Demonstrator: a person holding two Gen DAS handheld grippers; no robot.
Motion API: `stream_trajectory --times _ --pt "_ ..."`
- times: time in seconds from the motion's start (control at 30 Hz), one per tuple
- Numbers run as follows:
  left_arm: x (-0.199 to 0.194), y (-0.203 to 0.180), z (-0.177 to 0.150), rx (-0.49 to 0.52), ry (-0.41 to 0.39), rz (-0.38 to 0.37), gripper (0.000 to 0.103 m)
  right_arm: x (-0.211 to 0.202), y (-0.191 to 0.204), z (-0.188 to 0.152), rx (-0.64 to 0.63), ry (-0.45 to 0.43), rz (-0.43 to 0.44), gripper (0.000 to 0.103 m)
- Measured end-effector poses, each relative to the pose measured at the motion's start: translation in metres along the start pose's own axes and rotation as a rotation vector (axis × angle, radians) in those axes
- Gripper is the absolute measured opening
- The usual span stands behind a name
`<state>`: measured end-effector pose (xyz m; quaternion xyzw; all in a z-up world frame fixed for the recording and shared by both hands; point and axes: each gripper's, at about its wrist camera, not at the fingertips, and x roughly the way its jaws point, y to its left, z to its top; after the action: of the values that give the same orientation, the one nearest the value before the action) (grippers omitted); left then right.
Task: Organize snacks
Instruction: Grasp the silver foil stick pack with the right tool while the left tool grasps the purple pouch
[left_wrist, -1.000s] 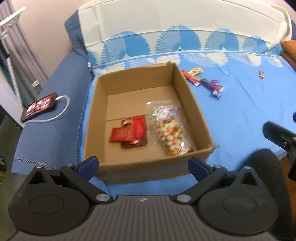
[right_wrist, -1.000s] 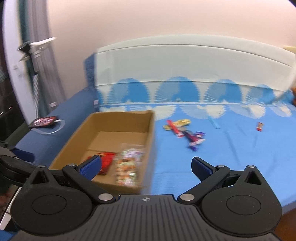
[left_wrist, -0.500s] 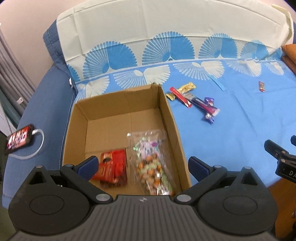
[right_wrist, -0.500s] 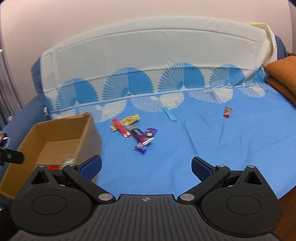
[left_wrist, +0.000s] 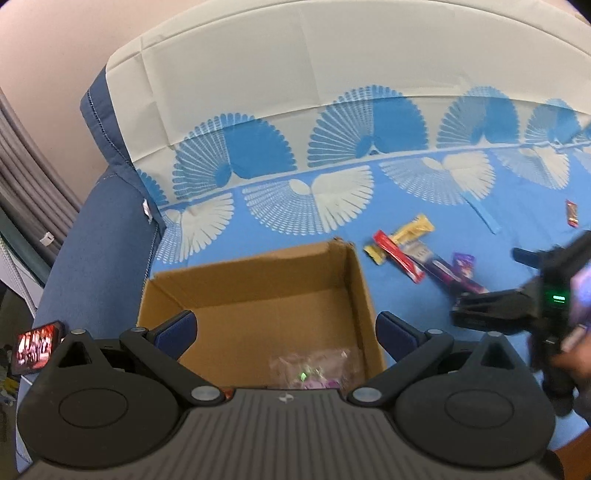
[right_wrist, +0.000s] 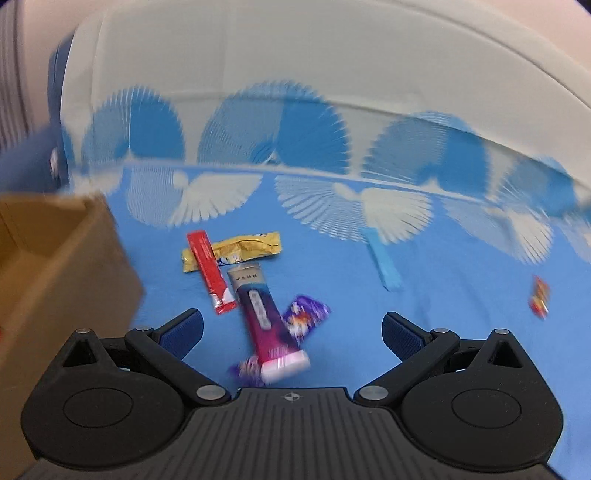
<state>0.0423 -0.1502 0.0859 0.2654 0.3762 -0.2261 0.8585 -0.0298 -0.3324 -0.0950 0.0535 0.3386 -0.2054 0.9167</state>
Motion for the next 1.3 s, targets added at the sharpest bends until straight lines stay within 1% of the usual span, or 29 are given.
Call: stream_trajectory --times 0.03,0.13,0.17,0.2,0.23,0.27,0.3,0.37,0.43,0.53,0.6,0.67,0.73,0.8,0.83,0.87,0.93,1.0,1.03,1.07,1.1,1.17,1.23,1.27,1.3 --pt "0.003 0.001 0.003 0.002 -0.001 0.005 0.103 0.018 0.005 0.004 -0.026 0.024 0.004 0.103" --pt "0.016 0.001 0.014 0.008 0.000 0.011 0.103 0.054 0.008 0.008 -0.081 0.075 0.009 0.101" --pt "0.019 0.000 0.017 0.007 0.000 0.010 0.103 0.063 0.010 0.008 -0.102 0.094 0.013 0.095" --pt "0.023 -0.002 0.021 0.007 0.001 0.007 0.103 0.069 0.011 0.007 -0.117 0.105 0.016 0.083" --pt "0.026 -0.004 0.024 0.007 0.002 0.001 0.103 0.075 0.012 0.005 -0.130 0.115 0.024 0.075" --pt "0.029 -0.007 0.027 0.007 0.002 -0.005 0.103 0.079 0.013 0.003 -0.146 0.125 0.033 0.042" --pt "0.032 -0.010 0.029 0.007 0.000 -0.010 0.103 0.080 0.013 0.002 -0.162 0.126 0.038 0.031" --pt "0.036 -0.019 0.035 0.011 -0.006 -0.024 0.103 0.067 0.001 0.000 -0.130 0.070 0.027 0.023" --pt "0.042 -0.031 0.041 0.020 -0.009 -0.047 0.103 0.042 -0.023 0.001 -0.011 0.014 0.030 0.019" --pt "0.058 -0.061 0.048 0.062 -0.003 -0.106 0.103 0.002 -0.072 -0.014 0.177 -0.026 -0.021 0.015" --pt "0.075 -0.088 0.050 0.098 0.022 -0.161 0.103 -0.017 -0.104 -0.037 0.263 0.000 -0.102 0.014" --pt "0.099 -0.118 0.051 0.134 0.068 -0.231 0.103 -0.031 -0.132 -0.064 0.316 0.035 -0.143 0.014" --pt "0.132 -0.152 0.049 0.161 0.148 -0.312 0.103 -0.039 -0.150 -0.090 0.347 0.086 -0.175 0.014" --pt "0.165 -0.181 0.046 0.166 0.222 -0.354 0.103 -0.041 -0.157 -0.108 0.349 0.139 -0.202 0.015" --pt "0.180 -0.192 0.044 0.163 0.260 -0.367 0.103 -0.042 -0.161 -0.115 0.358 0.139 -0.210 0.017" --pt "0.195 -0.204 0.041 0.158 0.296 -0.367 0.103 -0.045 -0.163 -0.120 0.369 0.131 -0.209 0.022" --pt "0.219 -0.220 0.038 0.139 0.328 -0.329 0.103 -0.042 -0.168 -0.122 0.389 0.143 -0.227 0.026" --pt "0.236 -0.230 0.037 0.129 0.358 -0.315 0.103 -0.037 -0.173 -0.124 0.410 0.146 -0.235 0.040" --pt "0.243 -0.232 0.036 0.118 0.382 -0.314 0.103 -0.035 -0.174 -0.125 0.417 0.141 -0.235 0.043" --pt "0.250 -0.233 0.035 0.109 0.410 -0.316 0.103 -0.033 -0.176 -0.125 0.421 0.142 -0.234 0.048" --pt "0.253 -0.234 0.033 0.102 0.418 -0.317 0.103 -0.031 -0.176 -0.126 0.427 0.140 -0.234 0.053" --pt "0.252 -0.233 0.033 0.096 0.393 -0.320 0.103 -0.030 -0.180 -0.127 0.445 0.138 -0.231 0.059" --pt "0.253 -0.234 0.031 0.108 0.380 -0.323 0.103 -0.032 -0.182 -0.128 0.465 0.140 -0.226 0.060" --pt "0.253 -0.235 0.030 0.114 0.370 -0.326 0.103 -0.032 -0.183 -0.127 0.486 0.144 -0.218 0.064" --pt "0.253 -0.235 0.030 0.117 0.363 -0.327 0.103 -0.034 -0.182 -0.127 0.503 0.142 -0.204 0.071"
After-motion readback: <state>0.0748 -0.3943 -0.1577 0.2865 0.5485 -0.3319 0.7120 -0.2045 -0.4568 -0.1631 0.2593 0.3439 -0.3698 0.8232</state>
